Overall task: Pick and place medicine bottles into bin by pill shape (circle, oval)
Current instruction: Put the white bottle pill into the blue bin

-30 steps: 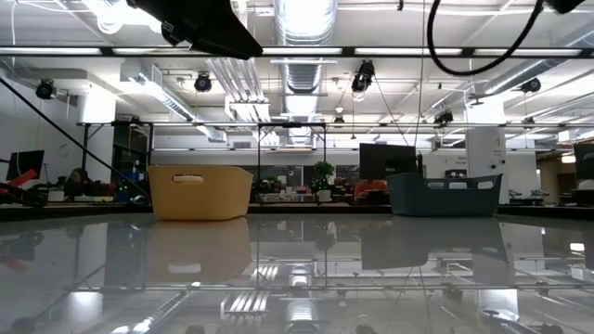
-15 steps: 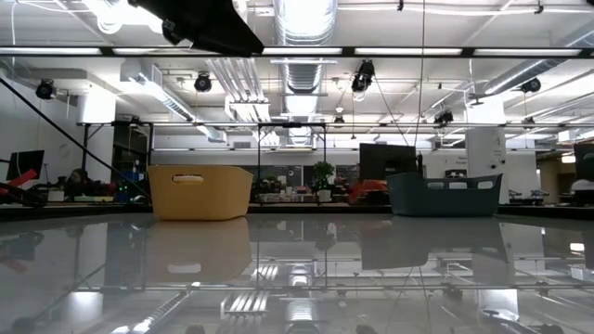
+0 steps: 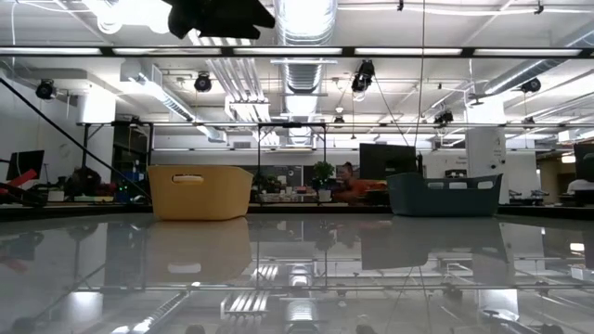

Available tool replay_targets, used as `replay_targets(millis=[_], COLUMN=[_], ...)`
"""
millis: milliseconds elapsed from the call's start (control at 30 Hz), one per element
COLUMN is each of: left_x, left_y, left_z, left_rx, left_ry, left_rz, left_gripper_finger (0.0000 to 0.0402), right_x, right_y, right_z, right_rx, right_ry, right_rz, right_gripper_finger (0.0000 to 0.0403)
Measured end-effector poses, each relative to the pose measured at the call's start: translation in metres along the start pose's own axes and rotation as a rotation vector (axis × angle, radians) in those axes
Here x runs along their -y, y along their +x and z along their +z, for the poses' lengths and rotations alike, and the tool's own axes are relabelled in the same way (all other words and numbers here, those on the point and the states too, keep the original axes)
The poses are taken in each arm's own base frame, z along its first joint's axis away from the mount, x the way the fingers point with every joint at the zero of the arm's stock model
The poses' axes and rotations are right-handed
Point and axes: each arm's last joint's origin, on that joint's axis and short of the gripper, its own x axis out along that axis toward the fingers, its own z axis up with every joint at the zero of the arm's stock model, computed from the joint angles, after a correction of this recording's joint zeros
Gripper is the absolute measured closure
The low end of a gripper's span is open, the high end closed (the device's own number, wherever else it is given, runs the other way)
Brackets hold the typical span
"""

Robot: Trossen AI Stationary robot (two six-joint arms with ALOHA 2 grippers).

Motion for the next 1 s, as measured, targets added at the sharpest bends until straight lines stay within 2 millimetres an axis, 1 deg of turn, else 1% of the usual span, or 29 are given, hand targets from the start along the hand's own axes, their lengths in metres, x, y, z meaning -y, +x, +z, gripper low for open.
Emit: replay_targets(millis=[167, 267, 467, 633, 767, 1000], left_x=[0.000, 0.000, 0.000, 0.000, 0.000, 0.000], left_y=[0.000, 0.000, 0.000, 0.000, 0.000, 0.000], left_z=[0.004, 0.004, 0.004, 0.005, 0.007, 0.007], left_rx=[0.023, 0.025, 0.025, 0.026, 0.043, 0.044], left_ry=[-0.024, -0.027, -0.027, -0.028, -0.042, -0.043], left_rz=[-0.002, -0.002, -0.002, -0.002, -0.004, -0.003], left_gripper_finger=[0.0178, 0.0178, 0.0178, 0.0178, 0.0178, 0.0178], right_x=[-0.001, -0.002, -0.004, -0.007, -0.010, -0.009], right_y=[0.020, 0.031, 0.044, 0.054, 0.056, 0.057], right_z=[-0.010, -0.013, -0.016, -0.020, -0.019, -0.019], right_rx=[0.070, 0.142, 0.240, 0.259, 0.287, 0.317], right_ry=[-0.017, -0.022, -0.052, -0.072, -0.065, -0.066], right_rz=[0.028, 0.038, -0.010, -0.031, -0.025, -0.036], right_gripper_finger=[0.0202, 0.0202, 0.0202, 0.0203, 0.0219, 0.0262])
